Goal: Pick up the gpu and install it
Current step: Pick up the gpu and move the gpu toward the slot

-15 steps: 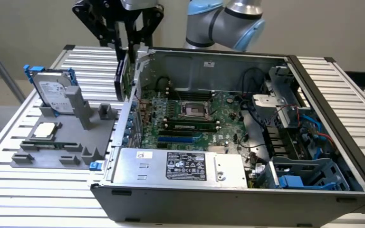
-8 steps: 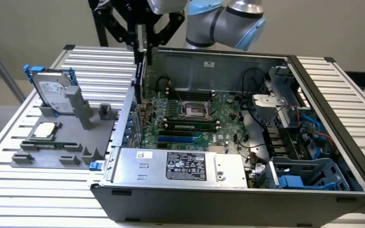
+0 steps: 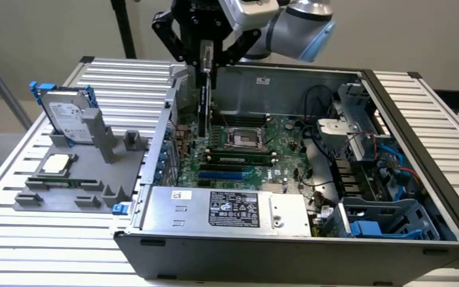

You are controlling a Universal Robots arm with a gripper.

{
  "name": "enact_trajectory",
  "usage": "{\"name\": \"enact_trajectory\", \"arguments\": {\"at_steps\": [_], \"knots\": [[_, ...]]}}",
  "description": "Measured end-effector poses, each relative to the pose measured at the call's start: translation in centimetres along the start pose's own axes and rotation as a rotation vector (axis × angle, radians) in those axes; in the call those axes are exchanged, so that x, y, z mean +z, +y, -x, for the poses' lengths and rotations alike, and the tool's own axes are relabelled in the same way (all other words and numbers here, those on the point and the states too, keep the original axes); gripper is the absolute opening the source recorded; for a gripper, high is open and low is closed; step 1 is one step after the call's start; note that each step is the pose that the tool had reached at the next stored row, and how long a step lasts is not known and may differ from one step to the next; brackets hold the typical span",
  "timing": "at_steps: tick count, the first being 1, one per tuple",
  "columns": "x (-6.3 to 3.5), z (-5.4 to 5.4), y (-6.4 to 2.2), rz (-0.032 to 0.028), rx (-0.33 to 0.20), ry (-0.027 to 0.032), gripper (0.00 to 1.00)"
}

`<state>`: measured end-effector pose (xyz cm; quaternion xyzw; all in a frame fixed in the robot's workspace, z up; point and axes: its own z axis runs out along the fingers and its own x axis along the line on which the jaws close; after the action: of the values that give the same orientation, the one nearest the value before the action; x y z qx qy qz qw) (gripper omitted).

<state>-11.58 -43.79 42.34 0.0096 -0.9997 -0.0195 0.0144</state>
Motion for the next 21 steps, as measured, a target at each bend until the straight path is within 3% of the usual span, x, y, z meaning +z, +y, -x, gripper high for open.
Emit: {"name": "enact_trajectory", "arguments": {"at_steps": [12, 16, 18, 21], "knots": [[1.84, 5.2, -0.18, 0.0004, 0.001, 0.0032, 0.27], [2.52, 6.1, -0.22, 0.0002, 0.008, 0.0033, 0.27], [2.64, 6.5, -0.24, 0.0005, 0.008, 0.0067, 0.27], [2.64, 6.5, -0.24, 0.0004, 0.008, 0.0073, 0.27]]}}
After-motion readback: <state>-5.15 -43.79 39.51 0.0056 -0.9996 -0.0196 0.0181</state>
